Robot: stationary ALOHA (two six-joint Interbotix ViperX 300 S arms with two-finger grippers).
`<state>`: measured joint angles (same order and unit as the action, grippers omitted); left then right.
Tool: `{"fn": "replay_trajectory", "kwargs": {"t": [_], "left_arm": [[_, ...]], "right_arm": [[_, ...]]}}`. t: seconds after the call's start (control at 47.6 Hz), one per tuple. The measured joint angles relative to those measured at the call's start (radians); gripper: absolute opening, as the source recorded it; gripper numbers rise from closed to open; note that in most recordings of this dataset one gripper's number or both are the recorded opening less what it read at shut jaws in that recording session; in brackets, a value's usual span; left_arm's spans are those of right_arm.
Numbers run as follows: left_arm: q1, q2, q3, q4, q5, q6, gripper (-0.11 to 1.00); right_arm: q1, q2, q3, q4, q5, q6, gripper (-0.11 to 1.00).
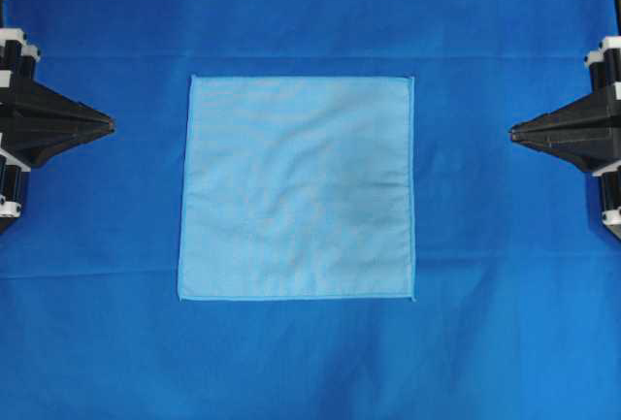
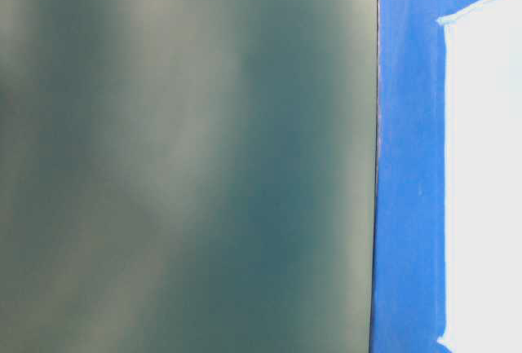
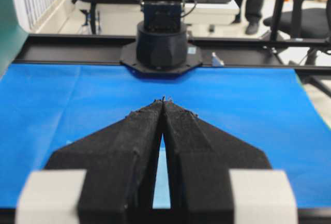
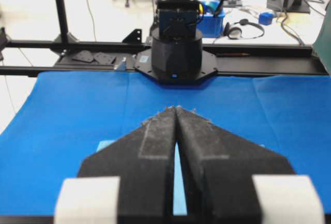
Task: Fold the light blue towel.
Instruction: 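Move both grippers to the towel's top corners and pinch them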
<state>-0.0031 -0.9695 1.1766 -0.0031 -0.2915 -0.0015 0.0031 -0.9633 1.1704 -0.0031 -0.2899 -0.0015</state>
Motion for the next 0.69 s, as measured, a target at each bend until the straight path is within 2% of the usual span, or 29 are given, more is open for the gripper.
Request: {"fn": "replay_trajectory", "kwargs": {"t": [0.231, 0.609, 0.673, 0.694], "left_arm": [[0.012, 0.029, -0.029, -0.021, 0.043, 0.015, 0.02], [0.143, 0.284, -0.040, -0.023, 0.100, 0.006, 0.02], [0.170, 0.327, -0.046, -0.023, 0.109, 0.006, 0.12], [0.179, 0.344, -0.046, -0.023, 0.110, 0.005, 0.17]], "right_arm": [[-0.021, 0.048, -0.038, -0.002, 0.031, 0.009, 0.02], [-0.218, 0.316, -0.100, 0.023, 0.158, 0.037, 0.03], [-0.258, 0.382, -0.121, 0.025, 0.178, 0.037, 0.03], [-0.270, 0.400, -0.126, 0.025, 0.184, 0.037, 0.07]]}}
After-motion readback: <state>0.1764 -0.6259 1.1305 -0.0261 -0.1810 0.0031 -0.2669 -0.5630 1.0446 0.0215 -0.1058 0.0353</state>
